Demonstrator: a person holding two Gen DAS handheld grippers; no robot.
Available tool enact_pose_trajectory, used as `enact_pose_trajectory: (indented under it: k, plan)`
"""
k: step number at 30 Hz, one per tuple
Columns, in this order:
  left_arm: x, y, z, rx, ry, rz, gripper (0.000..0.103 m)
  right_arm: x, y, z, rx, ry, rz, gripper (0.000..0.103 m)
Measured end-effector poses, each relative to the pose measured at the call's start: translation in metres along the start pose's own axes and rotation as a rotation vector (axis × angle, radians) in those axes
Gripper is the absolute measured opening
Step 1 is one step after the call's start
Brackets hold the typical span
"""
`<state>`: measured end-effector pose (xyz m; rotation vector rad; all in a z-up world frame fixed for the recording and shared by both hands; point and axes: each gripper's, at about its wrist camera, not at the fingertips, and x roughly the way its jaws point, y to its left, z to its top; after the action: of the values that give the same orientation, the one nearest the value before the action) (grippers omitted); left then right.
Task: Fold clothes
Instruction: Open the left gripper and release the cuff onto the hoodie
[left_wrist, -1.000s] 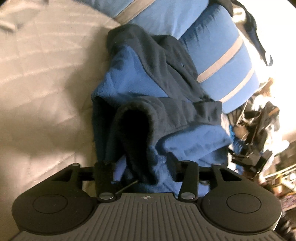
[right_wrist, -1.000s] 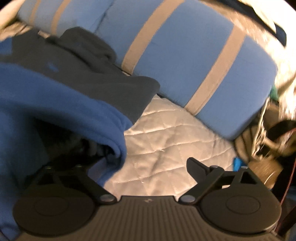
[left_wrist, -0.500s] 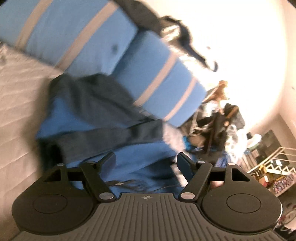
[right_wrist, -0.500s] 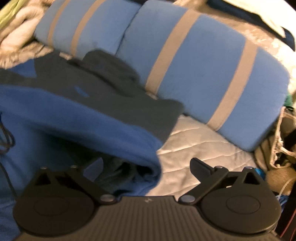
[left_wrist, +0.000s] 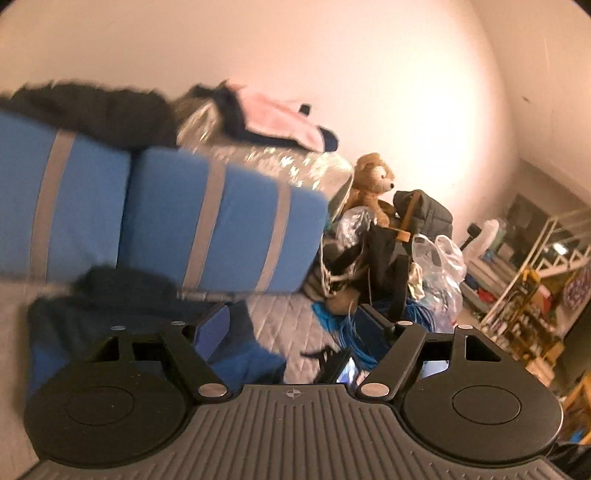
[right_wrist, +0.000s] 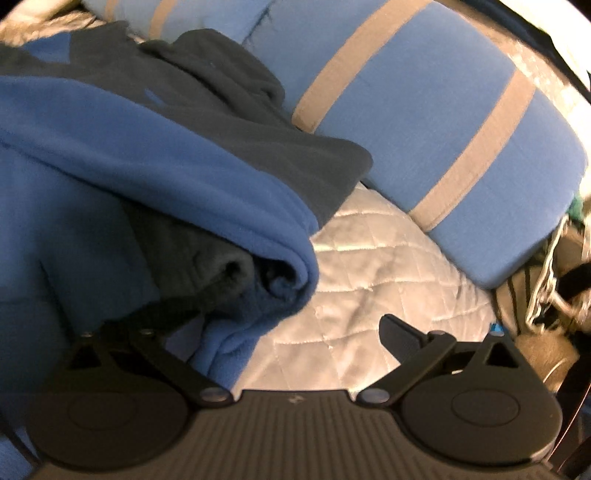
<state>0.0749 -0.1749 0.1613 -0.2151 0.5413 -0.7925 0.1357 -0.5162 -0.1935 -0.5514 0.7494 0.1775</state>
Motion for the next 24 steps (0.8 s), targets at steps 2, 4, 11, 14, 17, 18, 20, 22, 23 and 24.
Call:
enact_pose_trajectory:
  k: [2, 4, 11, 14, 17, 18, 20, 22, 23, 24]
  plan:
    - [0.009, -0.006, 0.015, 0.051, -0.011, 0.008, 0.076, 0.000, -0.004, -0.001, 0.026, -0.006, 0.007, 0.103]
    - [0.020, -0.006, 0.027, 0.094, -0.015, 0.022, 0.076, -0.003, -0.009, -0.002, 0.042, -0.019, 0.017, 0.103]
    - [0.068, 0.046, 0.034, 0.122, 0.039, 0.058, 0.077, -0.027, -0.029, -0.002, 0.132, -0.091, 0.068, 0.103]
    - [0.098, 0.083, 0.013, 0.092, 0.088, 0.115, 0.077, -0.042, -0.045, -0.002, 0.233, -0.136, 0.091, 0.103]
    - [0.129, 0.124, -0.013, 0.030, 0.157, 0.140, 0.076, -0.053, -0.060, -0.003, 0.334, -0.171, 0.138, 0.103]
    - [0.138, 0.136, -0.023, 0.017, 0.176, 0.150, 0.076, -0.054, -0.064, -0.004, 0.364, -0.180, 0.149, 0.103]
    - [0.157, 0.157, -0.040, -0.008, 0.227, 0.167, 0.075, -0.054, -0.072, -0.004, 0.432, -0.185, 0.171, 0.103]
    - [0.175, 0.177, -0.057, -0.033, 0.281, 0.178, 0.075, -0.052, -0.080, -0.004, 0.504, -0.186, 0.194, 0.103]
    - [0.183, 0.185, -0.065, -0.044, 0.308, 0.177, 0.074, -0.050, -0.083, -0.004, 0.535, -0.185, 0.202, 0.103]
    - [0.190, 0.193, -0.072, -0.055, 0.335, 0.177, 0.071, -0.049, -0.086, -0.004, 0.558, -0.184, 0.206, 0.103]
